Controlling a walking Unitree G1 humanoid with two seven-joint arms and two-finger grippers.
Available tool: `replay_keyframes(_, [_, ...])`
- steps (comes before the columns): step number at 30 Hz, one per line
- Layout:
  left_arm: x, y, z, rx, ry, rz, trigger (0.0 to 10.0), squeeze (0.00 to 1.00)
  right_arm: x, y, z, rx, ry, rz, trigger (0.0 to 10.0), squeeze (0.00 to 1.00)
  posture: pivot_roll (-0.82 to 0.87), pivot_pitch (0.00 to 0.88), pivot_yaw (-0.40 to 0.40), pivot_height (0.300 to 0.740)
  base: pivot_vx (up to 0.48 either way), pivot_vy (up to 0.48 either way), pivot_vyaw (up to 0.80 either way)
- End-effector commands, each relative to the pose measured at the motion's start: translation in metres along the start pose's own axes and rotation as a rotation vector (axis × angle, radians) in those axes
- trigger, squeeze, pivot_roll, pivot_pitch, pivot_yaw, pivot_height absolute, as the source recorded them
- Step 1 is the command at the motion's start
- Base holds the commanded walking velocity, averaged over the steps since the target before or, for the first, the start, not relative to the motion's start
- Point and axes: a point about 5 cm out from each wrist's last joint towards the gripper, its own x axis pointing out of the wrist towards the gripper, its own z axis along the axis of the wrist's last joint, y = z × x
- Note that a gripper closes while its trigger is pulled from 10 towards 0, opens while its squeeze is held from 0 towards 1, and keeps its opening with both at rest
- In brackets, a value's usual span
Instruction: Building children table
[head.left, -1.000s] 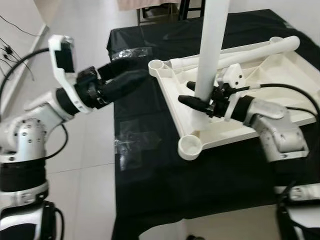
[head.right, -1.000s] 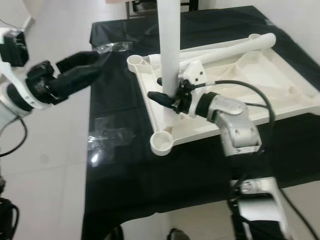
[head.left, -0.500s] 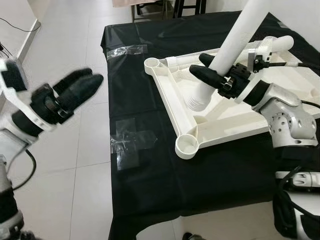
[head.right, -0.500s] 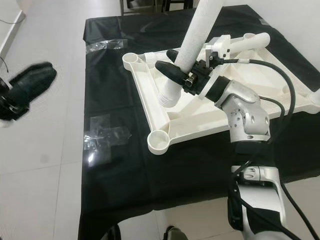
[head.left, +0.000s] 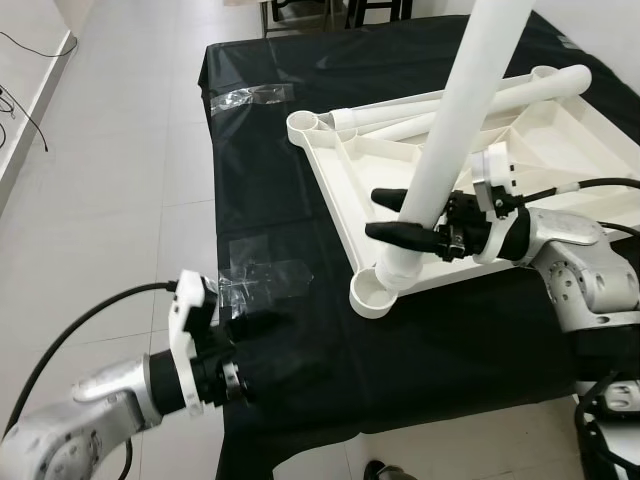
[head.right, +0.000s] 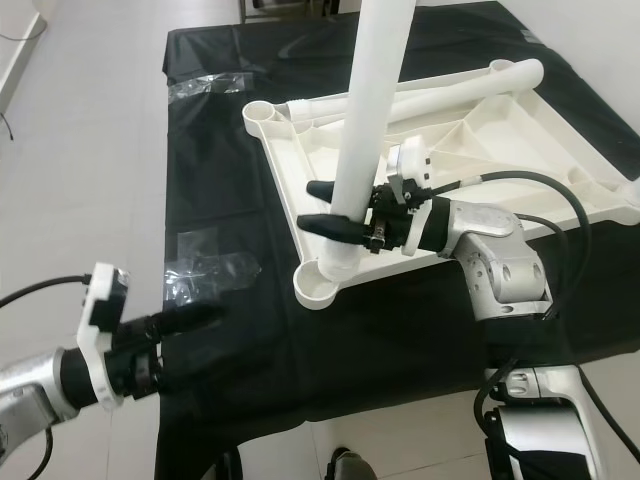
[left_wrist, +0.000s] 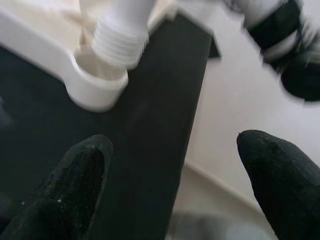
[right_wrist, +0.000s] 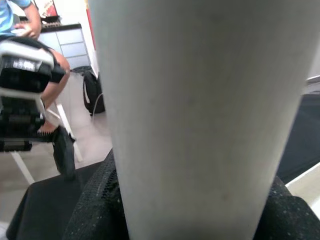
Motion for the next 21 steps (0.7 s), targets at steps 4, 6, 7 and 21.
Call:
replay_keyframes(4, [0.007, -0.007, -0.018, 0.119, 0.091, 0.11, 10.0, 0.0, 0.007, 0.016, 0.006, 0.032, -0.078, 0.12, 10.0, 0.0, 0.05, 0.286, 0.008, 0.74, 0.0, 0.0, 0.0])
replay_keyframes(6, [0.009, -0.008, -0.022, 0.14, 0.102, 0.144, 10.0, 0.0, 0.011, 0.022, 0.007, 0.033, -0.085, 0.15, 10.0, 0.0, 0.05, 0.286, 0.009, 0.74, 0.0, 0.0, 0.0])
replay_keyframes(7, [0.011, -0.01, -0.024, 0.159, 0.11, 0.163, 10.0, 0.0, 0.014, 0.026, 0.005, 0.029, -0.079, 0.171, 10.0, 0.0, 0.05, 0.286, 0.01, 0.74, 0.0, 0.0, 0.0])
replay_keyframes(21, [0.015, -0.023, -0.032, 0.289, 0.145, 0.162, 10.0, 0.0, 0.027, 0.019, -0.019, -0.003, 0.014, 0.145, 10.0, 0.0, 0.08, 0.302, 0.009, 0.74, 0.0, 0.0, 0.0])
